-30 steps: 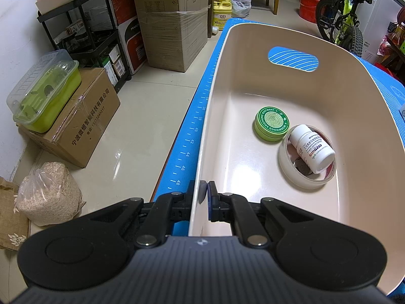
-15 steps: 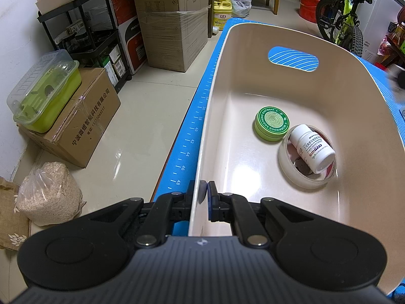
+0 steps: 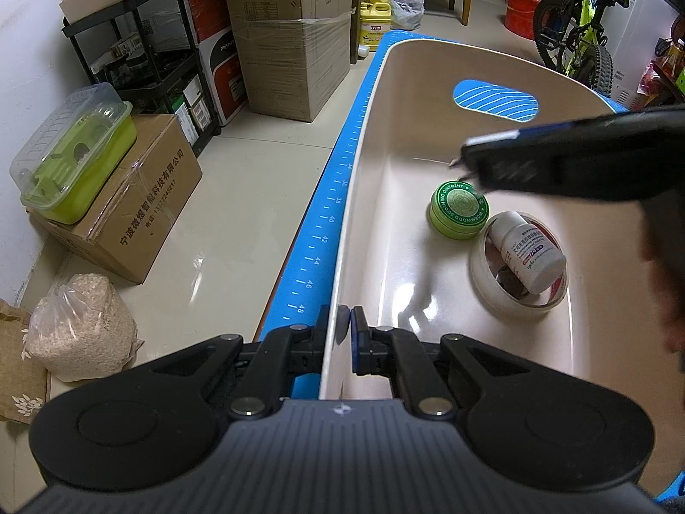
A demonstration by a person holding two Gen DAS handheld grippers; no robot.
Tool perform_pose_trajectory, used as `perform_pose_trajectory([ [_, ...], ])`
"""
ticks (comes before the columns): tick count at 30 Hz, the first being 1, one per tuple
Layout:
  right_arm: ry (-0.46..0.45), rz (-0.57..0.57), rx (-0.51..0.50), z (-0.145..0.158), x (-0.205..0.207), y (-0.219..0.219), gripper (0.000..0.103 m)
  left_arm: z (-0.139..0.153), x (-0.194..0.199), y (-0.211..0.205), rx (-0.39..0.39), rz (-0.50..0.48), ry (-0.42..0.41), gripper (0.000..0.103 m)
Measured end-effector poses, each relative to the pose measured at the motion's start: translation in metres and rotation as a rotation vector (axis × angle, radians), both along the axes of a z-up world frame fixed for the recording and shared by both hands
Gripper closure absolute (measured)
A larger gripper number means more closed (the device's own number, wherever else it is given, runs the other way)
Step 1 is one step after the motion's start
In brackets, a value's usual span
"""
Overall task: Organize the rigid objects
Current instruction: 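Carry the white charger into the basket and release it onto the green tin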
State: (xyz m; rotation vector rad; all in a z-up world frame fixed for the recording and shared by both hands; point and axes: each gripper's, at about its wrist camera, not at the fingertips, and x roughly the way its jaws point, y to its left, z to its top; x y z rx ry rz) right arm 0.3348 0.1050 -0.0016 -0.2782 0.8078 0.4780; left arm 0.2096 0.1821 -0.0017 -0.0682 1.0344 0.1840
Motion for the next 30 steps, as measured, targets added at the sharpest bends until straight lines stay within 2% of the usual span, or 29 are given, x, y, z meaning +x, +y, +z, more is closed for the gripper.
perform_pose_trajectory([
  [9,0.089,-0.005,-0.04,-0.036,0.013,0.017,0.053,0.0,0.0,0.0,-0.001,0.001,0.0,0.094],
  [18,0.114,-0.022,-0.031,-0.036,0.022,0.013,0.051,0.0,0.001,0.0,0.002,0.0,0.001,0.093],
  [26,0.123,-0.03,-0.023,-0.036,0.022,0.008,0.038,0.001,0.001,0.001,0.003,0.0,0.001,0.093],
  [30,0.123,-0.041,-0.004,-0.031,0.018,0.003,0.036,0.001,0.001,0.001,0.004,0.0,0.001,0.093],
])
